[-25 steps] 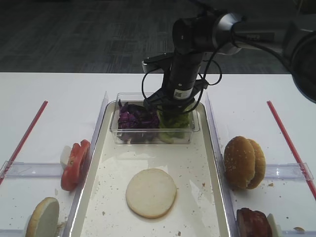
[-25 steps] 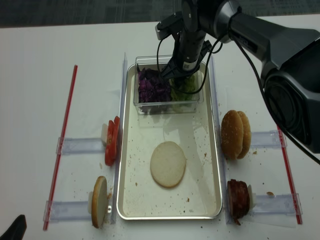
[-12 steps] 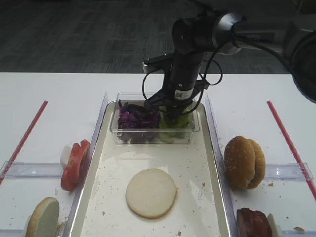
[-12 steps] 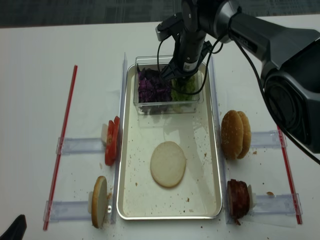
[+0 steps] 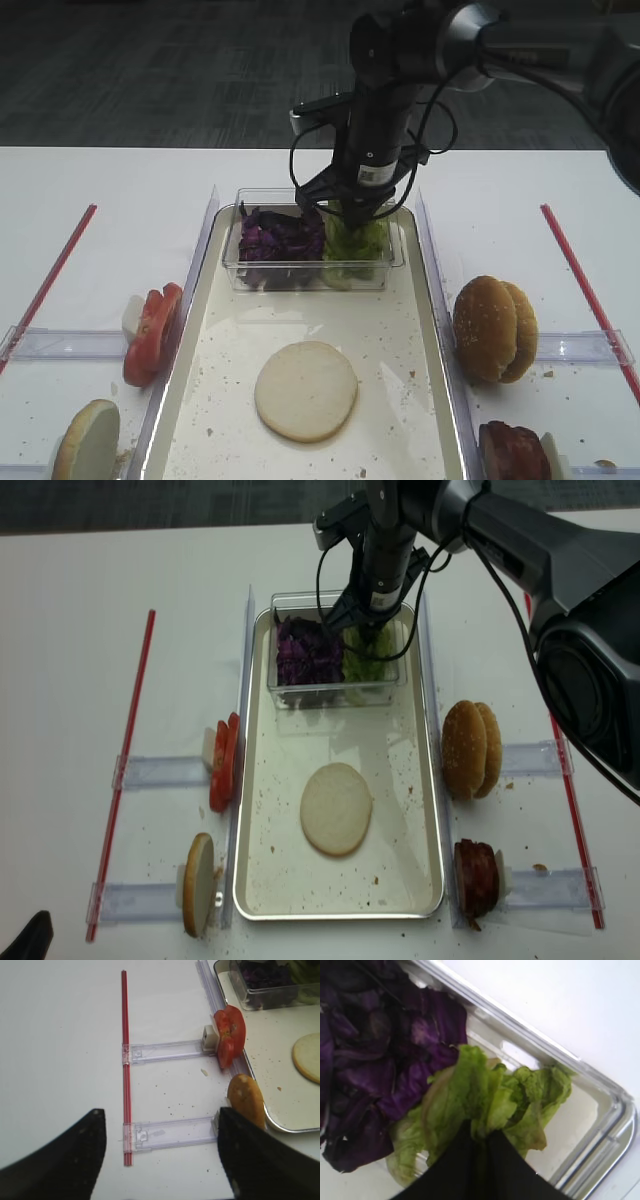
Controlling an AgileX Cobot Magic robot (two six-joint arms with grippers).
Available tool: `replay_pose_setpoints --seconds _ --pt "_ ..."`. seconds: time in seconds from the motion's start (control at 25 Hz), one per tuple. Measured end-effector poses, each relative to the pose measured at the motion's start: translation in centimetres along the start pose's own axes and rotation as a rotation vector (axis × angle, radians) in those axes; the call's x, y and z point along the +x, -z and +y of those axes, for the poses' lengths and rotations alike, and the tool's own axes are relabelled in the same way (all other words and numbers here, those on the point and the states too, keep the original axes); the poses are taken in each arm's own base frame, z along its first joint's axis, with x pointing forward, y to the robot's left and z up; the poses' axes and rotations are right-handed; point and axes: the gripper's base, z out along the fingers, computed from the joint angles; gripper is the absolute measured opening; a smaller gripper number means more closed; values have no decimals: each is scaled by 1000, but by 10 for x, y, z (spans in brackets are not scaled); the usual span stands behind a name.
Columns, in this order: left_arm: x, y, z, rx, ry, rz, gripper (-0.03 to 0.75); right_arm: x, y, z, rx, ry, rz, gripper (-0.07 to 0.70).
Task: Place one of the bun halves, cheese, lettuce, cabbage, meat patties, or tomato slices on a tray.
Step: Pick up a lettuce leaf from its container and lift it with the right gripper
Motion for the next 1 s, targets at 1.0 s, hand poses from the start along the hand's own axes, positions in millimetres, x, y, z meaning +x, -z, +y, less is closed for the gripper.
replay_pose_setpoints --seconds 1.0 --pt "0 0 0 0 0 0 440 -24 55 9 -66 -41 -73 71"
